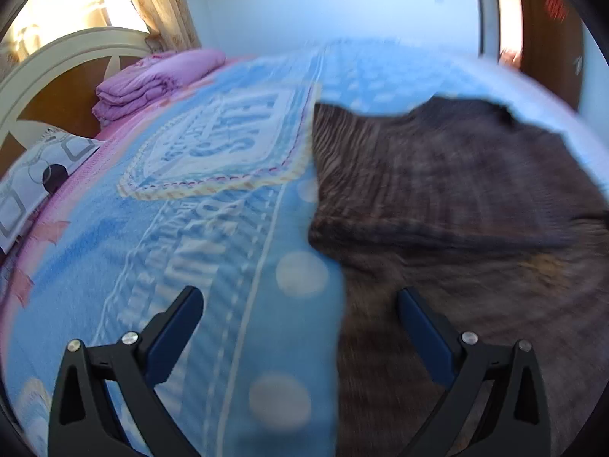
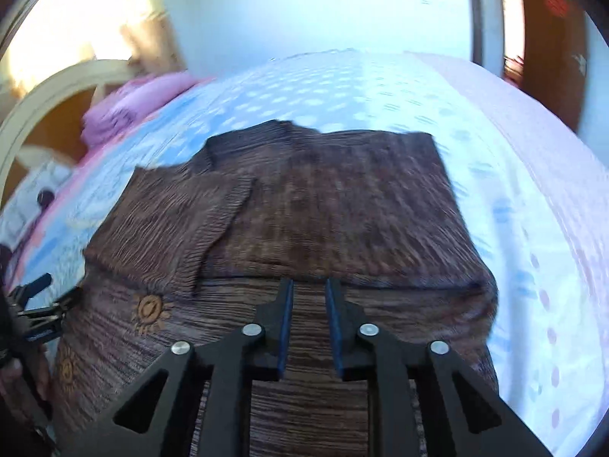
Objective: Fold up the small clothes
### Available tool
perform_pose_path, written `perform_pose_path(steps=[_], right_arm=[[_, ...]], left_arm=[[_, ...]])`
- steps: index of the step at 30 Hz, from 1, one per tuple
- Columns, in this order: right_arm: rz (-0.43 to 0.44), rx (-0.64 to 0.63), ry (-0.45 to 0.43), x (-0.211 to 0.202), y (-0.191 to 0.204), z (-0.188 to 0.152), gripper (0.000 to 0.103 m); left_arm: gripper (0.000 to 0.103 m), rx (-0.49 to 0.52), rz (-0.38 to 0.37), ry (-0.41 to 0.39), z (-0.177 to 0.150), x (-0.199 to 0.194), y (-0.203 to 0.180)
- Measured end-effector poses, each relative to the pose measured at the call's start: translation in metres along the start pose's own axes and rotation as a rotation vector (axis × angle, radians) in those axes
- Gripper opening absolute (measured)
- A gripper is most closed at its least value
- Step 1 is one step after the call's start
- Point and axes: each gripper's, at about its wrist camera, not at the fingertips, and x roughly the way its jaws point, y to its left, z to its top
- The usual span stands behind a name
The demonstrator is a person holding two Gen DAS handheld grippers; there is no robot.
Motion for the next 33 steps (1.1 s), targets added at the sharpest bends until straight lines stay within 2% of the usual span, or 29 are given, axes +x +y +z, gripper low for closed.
perform_pose_path(steps=[1,2,4,7,9,13,15,20,24,30,33], right_arm=[[0.001,0.005,-0.009,0.001,0.0,-0.006,0.047],[0.004,0.007,-0.008,0.002,0.0,-0.011,0.056],[0.021,0.009,-0.014,0.0,-0.001,-0.016,0.056],[0.051,0.033,-0.024,-0.004,-0.005,-0.018,0.057],[0.066,0.03,0.005,-0.004,-0.007,-0.019,0.057],[0.04,-0.03,0.027,-0.023,-0.006,-0.031,0.057],[0.016,-0.067,0.05,-0.032,-0.007,-0.042,0.057],[-0.028,-0.102,0.08,-0.054,-0.011,-0.066,0.057],[-0.062,-0.131,0.097,-0.061,-0.013,-0.077,0.057],[-0.069,-0.147,0.109,-0.078,-0.011,-0.098,0.057],[-0.07,-0.151,0.11,-0.087,-0.011,-0.108,0.056]], left_arm=[[0.103,0.012,0.0,0.019,0.004,0.006,0.0],[0.103,0.007,0.012,0.022,0.009,0.01,0.003],[0.103,-0.03,0.071,0.011,0.011,0.011,0.014],[0.103,-0.076,0.079,0.011,0.0,0.01,0.029],[0.103,-0.102,0.066,0.014,-0.003,0.008,0.036],[0.103,-0.143,0.036,0.029,-0.011,0.002,0.045],[0.103,-0.13,0.003,0.04,-0.019,-0.006,0.042],[0.103,-0.053,-0.088,0.004,-0.047,-0.049,0.025],[0.103,0.033,-0.106,0.0,-0.07,-0.069,0.009],[0.103,0.051,-0.144,0.02,-0.095,-0.084,0.003],[0.103,0.07,-0.136,0.016,-0.104,-0.09,0.001]])
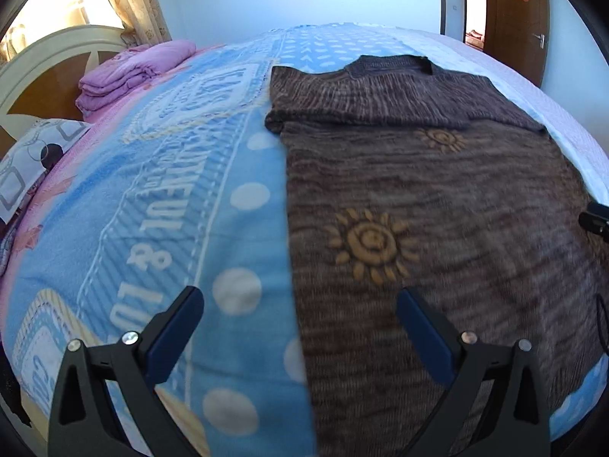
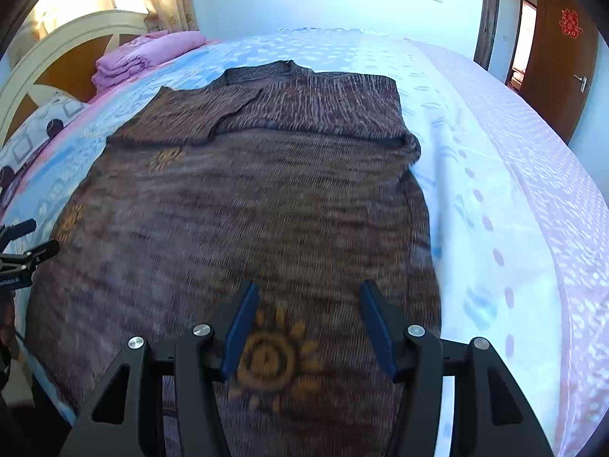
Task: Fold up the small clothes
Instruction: 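Move both tools back toward the sweater hem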
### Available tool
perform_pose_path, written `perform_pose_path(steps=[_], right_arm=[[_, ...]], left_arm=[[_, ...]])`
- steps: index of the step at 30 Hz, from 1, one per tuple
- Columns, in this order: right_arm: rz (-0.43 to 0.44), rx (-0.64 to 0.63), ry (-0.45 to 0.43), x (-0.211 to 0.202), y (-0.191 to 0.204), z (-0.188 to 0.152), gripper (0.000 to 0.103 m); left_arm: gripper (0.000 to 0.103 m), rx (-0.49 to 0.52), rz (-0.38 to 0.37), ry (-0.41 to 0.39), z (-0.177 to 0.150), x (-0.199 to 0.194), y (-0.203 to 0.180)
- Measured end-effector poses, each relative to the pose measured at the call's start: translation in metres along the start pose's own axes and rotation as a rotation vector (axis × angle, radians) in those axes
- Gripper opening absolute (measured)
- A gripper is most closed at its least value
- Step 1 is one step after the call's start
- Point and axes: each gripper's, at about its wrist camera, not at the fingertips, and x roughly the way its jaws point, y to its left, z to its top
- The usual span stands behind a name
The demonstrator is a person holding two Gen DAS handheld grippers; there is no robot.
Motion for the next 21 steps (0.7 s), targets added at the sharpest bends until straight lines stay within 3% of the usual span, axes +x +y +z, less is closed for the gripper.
perform_pose_path(steps=[21], right_arm=[[-0.012,0.002,0.035,-0.033,0.007,-0.047,0.057]], left_arm=[[0.095,0.022,-0.062,0.032,-0.035,-0.024,-0.015]])
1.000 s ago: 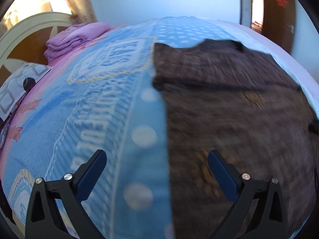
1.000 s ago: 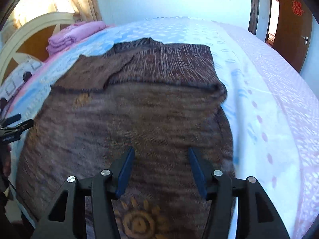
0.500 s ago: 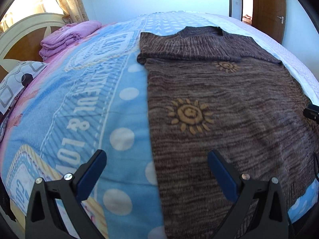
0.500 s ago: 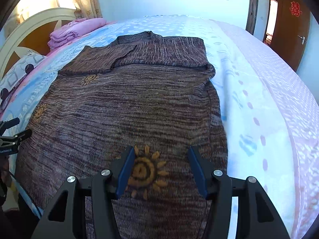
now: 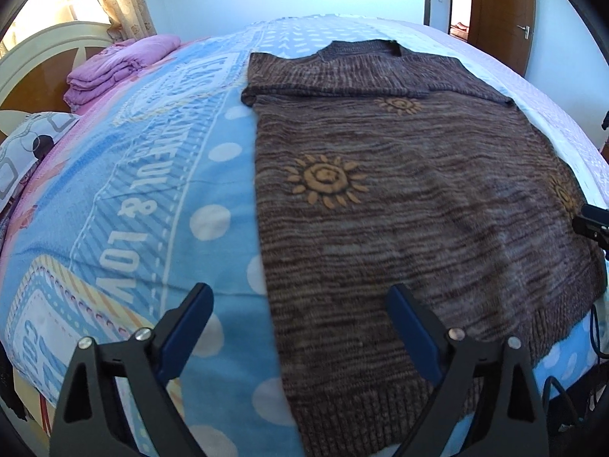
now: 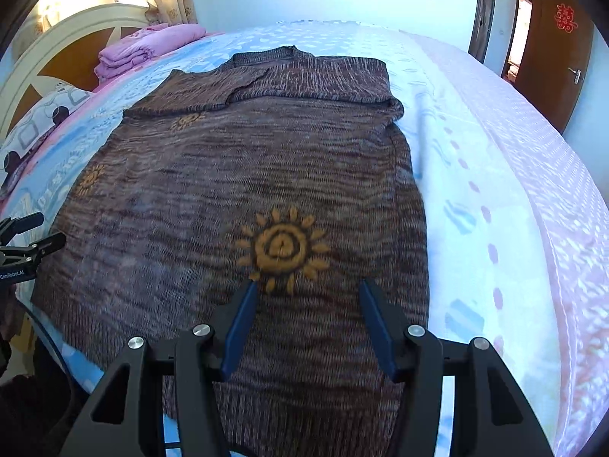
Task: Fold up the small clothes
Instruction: 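Move both tools back toward the sweater hem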
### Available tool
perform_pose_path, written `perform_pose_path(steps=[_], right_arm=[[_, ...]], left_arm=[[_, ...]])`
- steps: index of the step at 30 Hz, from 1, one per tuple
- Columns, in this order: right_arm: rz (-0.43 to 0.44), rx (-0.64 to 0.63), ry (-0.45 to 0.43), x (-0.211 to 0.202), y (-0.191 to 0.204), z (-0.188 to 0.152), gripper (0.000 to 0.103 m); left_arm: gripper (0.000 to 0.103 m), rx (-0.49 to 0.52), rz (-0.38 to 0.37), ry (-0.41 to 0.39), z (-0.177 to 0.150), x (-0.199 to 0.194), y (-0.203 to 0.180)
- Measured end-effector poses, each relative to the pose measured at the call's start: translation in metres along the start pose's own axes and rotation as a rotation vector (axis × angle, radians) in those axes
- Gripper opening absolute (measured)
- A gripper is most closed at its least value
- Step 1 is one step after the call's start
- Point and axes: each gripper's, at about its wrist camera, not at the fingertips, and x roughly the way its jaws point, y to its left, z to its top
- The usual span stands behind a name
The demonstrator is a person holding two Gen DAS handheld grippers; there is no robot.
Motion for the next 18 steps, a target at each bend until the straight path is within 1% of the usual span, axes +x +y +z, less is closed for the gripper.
perform_pose_path(steps=[8,10,18], right_arm=[[0.001,0.002,-0.003,-0.008,0.001,-0.015,0.057],[0.004,0.009,-0.006,-0.01,0.0,-0.018,0.057],[0.005,0.019,-0.014,-0.014,-0.001,-0.028,0.057]], left_arm=[[0.092,0.024,-0.019,0.003,-0.009,-0.01,-0.01],[0.089,0.025,-0.024,0.008,-0.01,-0.011,-0.01],[0.088,0.034,-0.032,0.022,-0.018,-0.016,-0.015]])
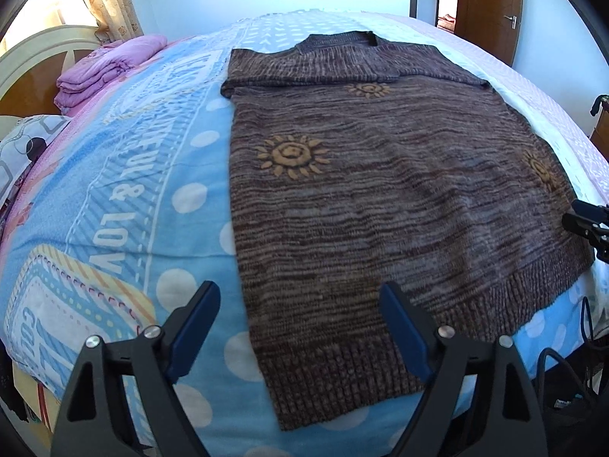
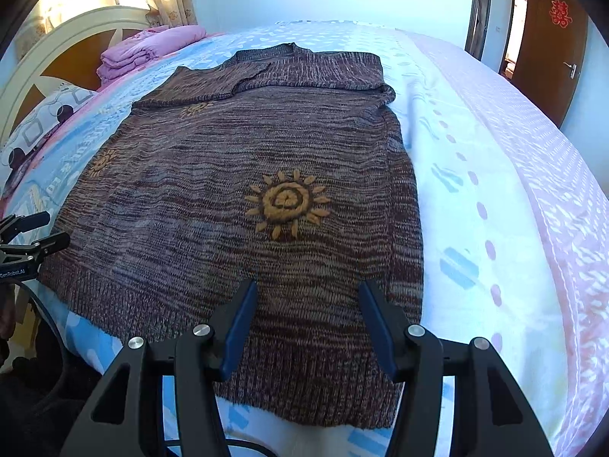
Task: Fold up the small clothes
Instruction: 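Move both tools back toward the sweater hem, then close both tools on the ribbed hem of the brown sweater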
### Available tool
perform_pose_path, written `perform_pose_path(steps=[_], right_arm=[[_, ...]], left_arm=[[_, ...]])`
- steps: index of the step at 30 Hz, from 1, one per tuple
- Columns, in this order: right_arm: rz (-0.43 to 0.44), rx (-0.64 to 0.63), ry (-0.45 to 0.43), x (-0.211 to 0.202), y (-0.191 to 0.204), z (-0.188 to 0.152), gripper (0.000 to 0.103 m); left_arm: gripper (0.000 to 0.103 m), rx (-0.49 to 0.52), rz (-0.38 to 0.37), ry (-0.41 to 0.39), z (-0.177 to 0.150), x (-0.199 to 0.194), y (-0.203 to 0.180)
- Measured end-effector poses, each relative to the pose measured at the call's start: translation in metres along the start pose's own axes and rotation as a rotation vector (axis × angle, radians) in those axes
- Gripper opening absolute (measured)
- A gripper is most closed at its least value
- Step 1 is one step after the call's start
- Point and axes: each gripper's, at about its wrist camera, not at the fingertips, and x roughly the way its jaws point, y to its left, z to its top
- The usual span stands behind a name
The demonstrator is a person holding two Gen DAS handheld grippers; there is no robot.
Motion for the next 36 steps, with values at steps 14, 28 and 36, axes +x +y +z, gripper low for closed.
perform_pose_path(steps=[14,28,36], right_arm=[[0.012,0.028,0.01,-0.01,-0.004,-0.014,0.057],[0.008,0.119,0.009,-0.028,-0.034,-0.025,0.057],[0.032,0.197,0.034,-0.027,-0.053,-0.037,0.057]], left_arm=[[0.061,-0.086,-0.15,0.08,-0.028,-0.013,0.011],[0.033,-0.144,-0.141,0.07,-0.038,-0.016,0.025],[0.057,-0.122,-0.085,0.061,-0.037,-0.014,0.024]])
